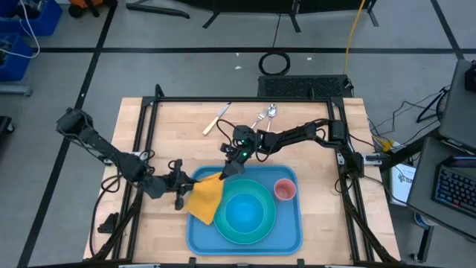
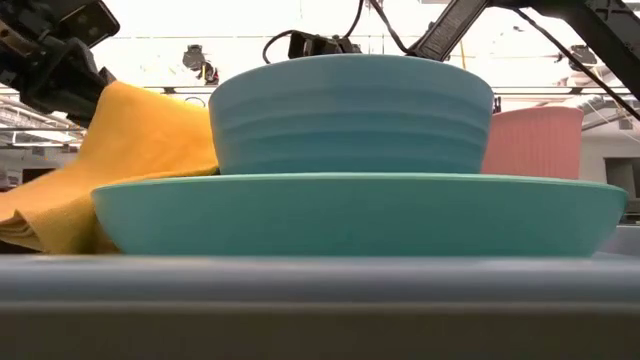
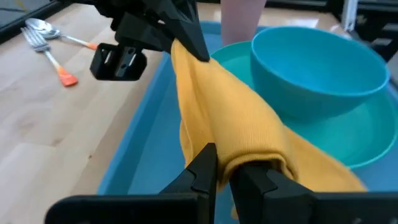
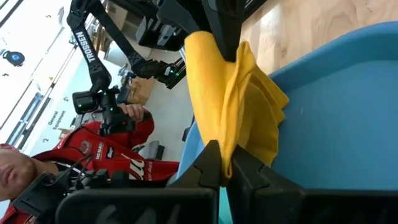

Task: Set up tray
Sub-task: Put the yellow table napkin on the blue tray to the left of the light blue plate

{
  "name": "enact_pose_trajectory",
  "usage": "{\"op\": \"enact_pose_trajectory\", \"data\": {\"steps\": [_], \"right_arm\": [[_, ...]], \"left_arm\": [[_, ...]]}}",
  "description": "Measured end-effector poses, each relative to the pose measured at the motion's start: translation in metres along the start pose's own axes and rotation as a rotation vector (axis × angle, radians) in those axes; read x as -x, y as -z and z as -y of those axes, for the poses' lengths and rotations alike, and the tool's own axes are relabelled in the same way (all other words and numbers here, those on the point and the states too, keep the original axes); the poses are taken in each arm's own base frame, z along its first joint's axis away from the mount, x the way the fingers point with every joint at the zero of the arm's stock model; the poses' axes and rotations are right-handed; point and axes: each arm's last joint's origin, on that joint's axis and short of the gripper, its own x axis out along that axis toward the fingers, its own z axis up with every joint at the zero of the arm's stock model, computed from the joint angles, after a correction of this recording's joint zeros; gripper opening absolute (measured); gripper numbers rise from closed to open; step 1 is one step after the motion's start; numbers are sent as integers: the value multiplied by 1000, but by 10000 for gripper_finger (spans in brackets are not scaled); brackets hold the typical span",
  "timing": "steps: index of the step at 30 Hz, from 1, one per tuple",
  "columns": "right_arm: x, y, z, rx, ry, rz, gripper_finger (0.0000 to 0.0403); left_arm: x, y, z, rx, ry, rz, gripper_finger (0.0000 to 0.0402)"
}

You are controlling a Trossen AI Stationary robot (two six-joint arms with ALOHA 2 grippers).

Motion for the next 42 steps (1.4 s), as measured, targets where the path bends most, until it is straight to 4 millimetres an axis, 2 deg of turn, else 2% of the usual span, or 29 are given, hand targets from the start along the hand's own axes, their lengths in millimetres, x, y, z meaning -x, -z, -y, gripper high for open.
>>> {"op": "enact_pose_trajectory", "data": {"steps": [6, 14, 24, 36, 42], "right_arm": [[1, 2, 2, -9, 12, -19, 1], [1, 2, 2, -8, 11, -17, 0], [10, -4, 9, -37, 77, 45, 0], [13, -4, 13, -92, 120, 73, 1], [13, -6, 12, -90, 131, 94, 19]], "left_arm": [[6, 7, 3, -58, -95, 13, 37], [14, 15, 8, -73, -102, 5, 37], [23, 19, 16, 56, -111, 59, 37], [26, 20, 20, 69, -92, 76, 37], [26, 20, 19, 68, -92, 76, 37]]}}
